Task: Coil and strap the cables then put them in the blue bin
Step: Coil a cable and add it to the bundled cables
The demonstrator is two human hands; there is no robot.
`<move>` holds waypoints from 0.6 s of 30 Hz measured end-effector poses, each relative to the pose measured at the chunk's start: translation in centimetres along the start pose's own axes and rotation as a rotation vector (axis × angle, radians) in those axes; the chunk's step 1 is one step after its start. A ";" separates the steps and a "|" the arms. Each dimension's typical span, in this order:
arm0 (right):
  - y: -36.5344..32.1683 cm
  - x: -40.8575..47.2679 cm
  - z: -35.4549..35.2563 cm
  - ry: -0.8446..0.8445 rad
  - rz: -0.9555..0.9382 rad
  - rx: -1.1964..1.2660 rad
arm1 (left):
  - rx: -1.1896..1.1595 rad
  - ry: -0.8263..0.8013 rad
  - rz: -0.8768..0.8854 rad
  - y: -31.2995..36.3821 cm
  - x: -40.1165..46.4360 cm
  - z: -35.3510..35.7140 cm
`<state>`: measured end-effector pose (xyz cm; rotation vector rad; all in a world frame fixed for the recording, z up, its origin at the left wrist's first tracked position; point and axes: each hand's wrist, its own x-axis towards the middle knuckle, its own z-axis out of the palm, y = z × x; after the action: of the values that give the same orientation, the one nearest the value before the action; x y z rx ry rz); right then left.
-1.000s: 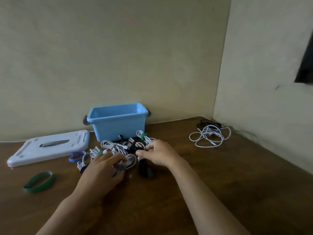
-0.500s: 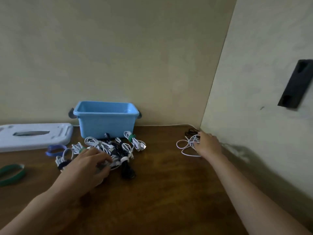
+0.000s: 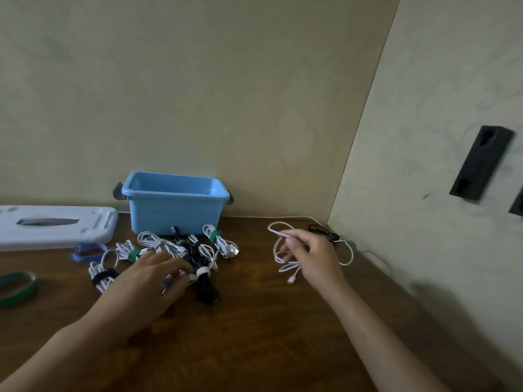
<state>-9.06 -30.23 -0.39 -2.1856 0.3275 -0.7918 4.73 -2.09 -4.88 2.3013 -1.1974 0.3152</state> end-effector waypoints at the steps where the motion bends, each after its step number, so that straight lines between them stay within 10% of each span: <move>1: -1.4 -0.5 0.5 -0.018 -0.029 0.040 | 0.000 -0.016 -0.007 0.2 0.0 0.0; 18: -7.9 -3.4 5.8 -0.395 -0.181 0.125 | -0.541 0.311 -0.087 0.7 0.2 -1.2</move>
<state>-8.14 -20.01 1.05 -2.2118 -0.1165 -0.4438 4.32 -1.85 -3.53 1.7534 -0.8895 0.2645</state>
